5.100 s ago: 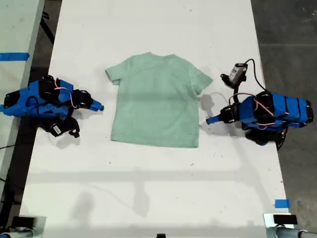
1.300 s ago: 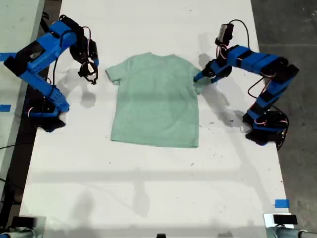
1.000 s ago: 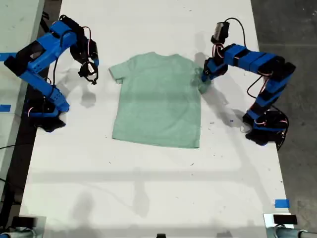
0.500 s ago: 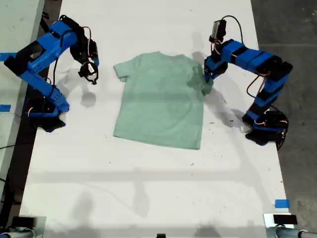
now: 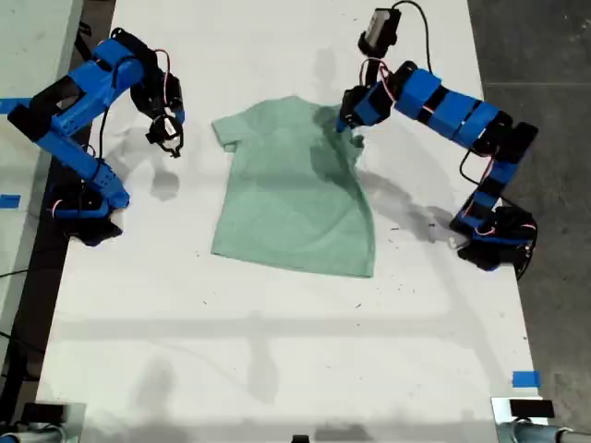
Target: Fold tshirt
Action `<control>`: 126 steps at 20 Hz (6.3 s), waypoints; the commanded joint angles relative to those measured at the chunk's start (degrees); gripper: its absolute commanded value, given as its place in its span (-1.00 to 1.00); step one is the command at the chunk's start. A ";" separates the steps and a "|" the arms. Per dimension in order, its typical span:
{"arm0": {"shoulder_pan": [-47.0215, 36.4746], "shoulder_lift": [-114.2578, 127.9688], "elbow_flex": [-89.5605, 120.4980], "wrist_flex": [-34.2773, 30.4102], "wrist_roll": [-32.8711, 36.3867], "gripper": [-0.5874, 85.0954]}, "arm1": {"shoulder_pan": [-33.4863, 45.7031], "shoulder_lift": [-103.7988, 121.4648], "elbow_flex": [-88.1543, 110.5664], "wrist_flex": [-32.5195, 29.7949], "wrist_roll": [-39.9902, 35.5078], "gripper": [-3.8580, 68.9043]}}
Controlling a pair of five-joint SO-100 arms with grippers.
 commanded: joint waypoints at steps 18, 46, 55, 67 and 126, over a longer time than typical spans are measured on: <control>3.16 3.69 -0.79 0.97 -1.05 -0.78 | -4.57 -0.53 -16.26 16.26 3.52 -0.28; 1.32 -43.59 -44.38 5.80 1.58 -0.11 | -7.29 36.39 28.21 9.32 7.91 -0.56; -0.88 -55.02 -51.68 4.04 1.67 -0.95 | -7.47 47.02 39.99 7.29 10.20 -0.58; 4.48 -34.19 -50.98 11.16 0.97 -0.98 | -6.15 46.93 42.36 5.63 9.40 -0.57; 47.29 22.85 17.67 0.18 -26.81 -0.20 | -21.62 10.90 37.09 -9.67 4.57 -0.04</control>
